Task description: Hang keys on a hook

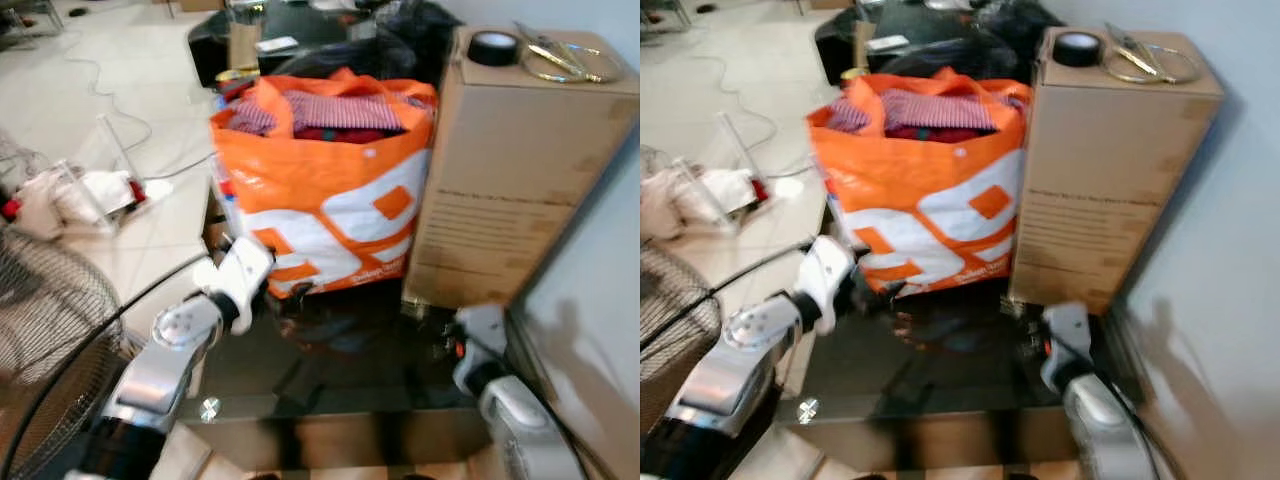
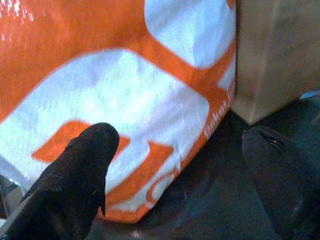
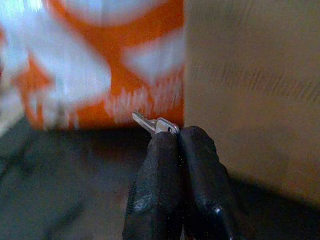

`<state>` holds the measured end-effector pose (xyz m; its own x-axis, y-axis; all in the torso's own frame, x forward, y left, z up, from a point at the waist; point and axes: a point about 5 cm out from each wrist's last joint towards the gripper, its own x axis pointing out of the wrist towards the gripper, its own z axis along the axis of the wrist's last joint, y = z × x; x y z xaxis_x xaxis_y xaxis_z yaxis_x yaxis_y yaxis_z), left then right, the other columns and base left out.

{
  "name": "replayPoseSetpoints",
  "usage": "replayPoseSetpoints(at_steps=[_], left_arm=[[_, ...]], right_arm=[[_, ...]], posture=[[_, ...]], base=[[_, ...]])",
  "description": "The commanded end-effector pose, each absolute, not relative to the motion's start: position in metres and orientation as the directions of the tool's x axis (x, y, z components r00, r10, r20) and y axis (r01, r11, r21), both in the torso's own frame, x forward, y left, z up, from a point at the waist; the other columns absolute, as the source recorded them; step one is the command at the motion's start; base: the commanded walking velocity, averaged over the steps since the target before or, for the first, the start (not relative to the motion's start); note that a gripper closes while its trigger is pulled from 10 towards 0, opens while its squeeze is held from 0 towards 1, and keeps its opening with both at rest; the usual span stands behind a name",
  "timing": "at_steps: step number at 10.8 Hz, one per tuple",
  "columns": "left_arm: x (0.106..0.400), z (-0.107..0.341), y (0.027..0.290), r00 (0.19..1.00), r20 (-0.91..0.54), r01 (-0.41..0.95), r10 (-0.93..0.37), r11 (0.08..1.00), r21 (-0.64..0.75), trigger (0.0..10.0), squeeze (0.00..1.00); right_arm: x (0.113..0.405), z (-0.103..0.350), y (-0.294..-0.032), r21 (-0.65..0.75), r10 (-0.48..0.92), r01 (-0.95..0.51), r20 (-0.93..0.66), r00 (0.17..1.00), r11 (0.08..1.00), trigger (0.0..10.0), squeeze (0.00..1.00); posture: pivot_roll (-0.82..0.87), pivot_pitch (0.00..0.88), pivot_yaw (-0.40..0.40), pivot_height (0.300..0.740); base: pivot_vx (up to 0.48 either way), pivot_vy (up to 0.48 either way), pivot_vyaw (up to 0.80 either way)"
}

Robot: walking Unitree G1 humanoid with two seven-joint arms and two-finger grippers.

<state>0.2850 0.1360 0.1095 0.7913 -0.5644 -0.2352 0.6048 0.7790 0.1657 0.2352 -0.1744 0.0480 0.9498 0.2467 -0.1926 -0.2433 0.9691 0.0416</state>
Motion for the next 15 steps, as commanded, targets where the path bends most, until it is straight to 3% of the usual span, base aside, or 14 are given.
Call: replayPoseSetpoints(at_steps=[1, 3, 4, 5, 9, 15], left_arm=[[0.286, 0.111, 0.14, 0.815, -0.231, 0.572, -0.531, 0.801, 0.177, 10.0, 0.0], [0.287, 0.115, 0.138, 0.863, -0.169, 0.505, -0.477, 0.831, 0.232, 10.0, 0.0], [0.289, 0.117, 0.138, 0.867, -0.166, 0.498, -0.47, 0.828, 0.258, 10.0, 0.0], [0.29, 0.119, 0.136, 0.868, -0.164, 0.496, -0.468, 0.82, 0.285, 10.0, 0.0], [0.289, 0.117, 0.137, 0.883, -0.157, 0.469, -0.442, 0.838, 0.278, 10.0, 0.0], [0.286, 0.112, 0.138, 0.888, -0.167, 0.459, -0.428, 0.847, 0.267, 10.0, 0.0]], right_arm=[[0.236, 0.059, -0.179, 0.033, 0.202, -0.2, -0.156, 0.967, 0.979, 0.0, 0.0], [0.234, 0.076, -0.185, 0.08, 0.039, -0.031, -0.102, 0.994, 0.996, 0.0, 0.0], [0.237, 0.084, -0.186, 0.09, -0.012, 0.019, -0.081, 0.997, 0.996, 3.5, 0.0], [0.242, 0.089, -0.184, 0.077, -0.026, 0.033, -0.087, 0.996, 0.996, 10.0, 0.0], [0.25, 0.089, -0.177, 0.008, -0.014, 0.015, -0.158, 0.987, 1.0, 10.0, 0.0], [0.249, 0.093, -0.174, 0.032, 0.006, -0.001, -0.171, 0.985, 1.0, 10.0, 0.0]], posture=[[-0.14, 0.0, 0.095, 0.74], [-0.13, 0.0, 0.082, 0.74], [-0.12, 0.0, 0.079, 0.74], [-0.12, 0.0, 0.076, 0.74], [-0.1, 0.0, 0.058, 0.74], [-0.1, 0.0, 0.038, 0.74]], base=[[0.0, 0.0, 0.0], [0.0, 0.0, 0.0], [0.0, 0.0, 0.0], [0.0, 0.0, 0.0], [0.0, 0.0, 0.0], [-0.042, 0.0, 0.0]])
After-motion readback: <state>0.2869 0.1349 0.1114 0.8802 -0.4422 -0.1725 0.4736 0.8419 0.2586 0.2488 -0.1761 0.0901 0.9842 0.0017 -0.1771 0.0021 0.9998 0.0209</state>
